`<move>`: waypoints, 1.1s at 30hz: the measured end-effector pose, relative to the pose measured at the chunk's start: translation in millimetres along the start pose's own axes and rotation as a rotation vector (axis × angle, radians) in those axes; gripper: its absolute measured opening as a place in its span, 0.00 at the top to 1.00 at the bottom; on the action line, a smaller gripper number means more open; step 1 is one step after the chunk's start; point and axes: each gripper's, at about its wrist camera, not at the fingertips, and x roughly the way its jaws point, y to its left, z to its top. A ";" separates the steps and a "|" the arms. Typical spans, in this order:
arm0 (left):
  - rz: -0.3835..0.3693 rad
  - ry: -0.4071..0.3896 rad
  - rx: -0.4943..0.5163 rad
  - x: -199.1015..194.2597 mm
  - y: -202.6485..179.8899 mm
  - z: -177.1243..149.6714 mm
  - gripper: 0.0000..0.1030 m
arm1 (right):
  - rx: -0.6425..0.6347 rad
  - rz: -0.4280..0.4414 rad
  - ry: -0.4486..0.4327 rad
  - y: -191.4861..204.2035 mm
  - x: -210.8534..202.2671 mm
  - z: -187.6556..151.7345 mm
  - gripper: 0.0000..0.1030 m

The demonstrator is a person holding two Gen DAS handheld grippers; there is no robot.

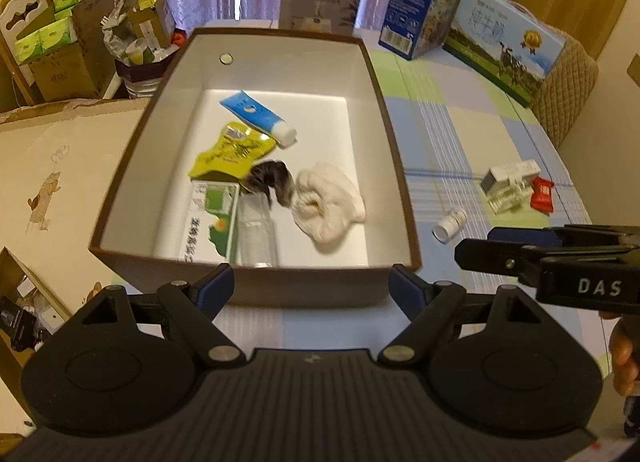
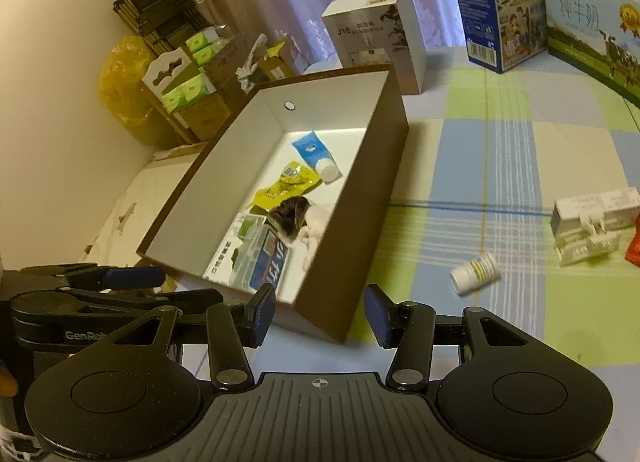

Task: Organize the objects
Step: 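Withdraw both tools from the box toward the pill bottle and red candy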

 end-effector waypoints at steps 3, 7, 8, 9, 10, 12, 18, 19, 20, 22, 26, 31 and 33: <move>0.001 0.012 0.003 0.3 -10.7 -6.7 0.21 | 0.005 0.002 0.002 -7.7 -9.4 -5.9 0.55; 0.001 0.024 0.003 1.8 -26.8 -13.1 0.21 | 0.010 0.004 0.009 -19.4 -21.4 -12.8 0.55; 0.001 0.025 0.002 2.1 -31.3 -14.9 0.21 | 0.013 0.004 0.010 -22.2 -23.3 -14.1 0.55; 0.001 0.027 0.001 2.6 -35.6 -16.1 0.21 | 0.016 0.003 0.013 -25.7 -25.5 -15.4 0.55; 0.003 0.028 0.000 3.1 -39.0 -17.0 0.21 | 0.021 -0.001 0.017 -29.0 -27.9 -16.4 0.55; 0.006 0.029 0.001 3.1 -48.6 -18.6 0.21 | 0.036 -0.008 0.025 -37.6 -32.7 -18.4 0.55; 0.015 0.030 0.004 4.3 -75.3 -23.0 0.21 | 0.066 -0.008 0.040 -63.4 -47.5 -22.3 0.54; 0.016 0.031 0.004 4.7 -80.2 -23.9 0.21 | 0.069 -0.007 0.043 -67.6 -49.6 -23.1 0.54; 0.016 0.033 0.003 5.5 -84.3 -24.7 0.21 | 0.071 -0.007 0.046 -71.7 -51.8 -23.6 0.54; 0.018 0.039 0.001 6.9 -93.0 -26.7 0.21 | 0.074 -0.004 0.051 -79.2 -55.6 -25.0 0.53; 0.018 0.049 0.005 10.2 -110.4 -30.8 0.21 | 0.083 0.000 0.060 -93.9 -63.6 -29.6 0.49; 0.015 0.063 0.013 15.3 -132.2 -35.4 0.21 | 0.107 -0.007 0.064 -113.4 -76.2 -36.0 0.40; 0.013 0.069 0.018 17.6 -142.1 -37.1 0.21 | 0.122 -0.016 0.062 -122.3 -81.6 -38.3 0.38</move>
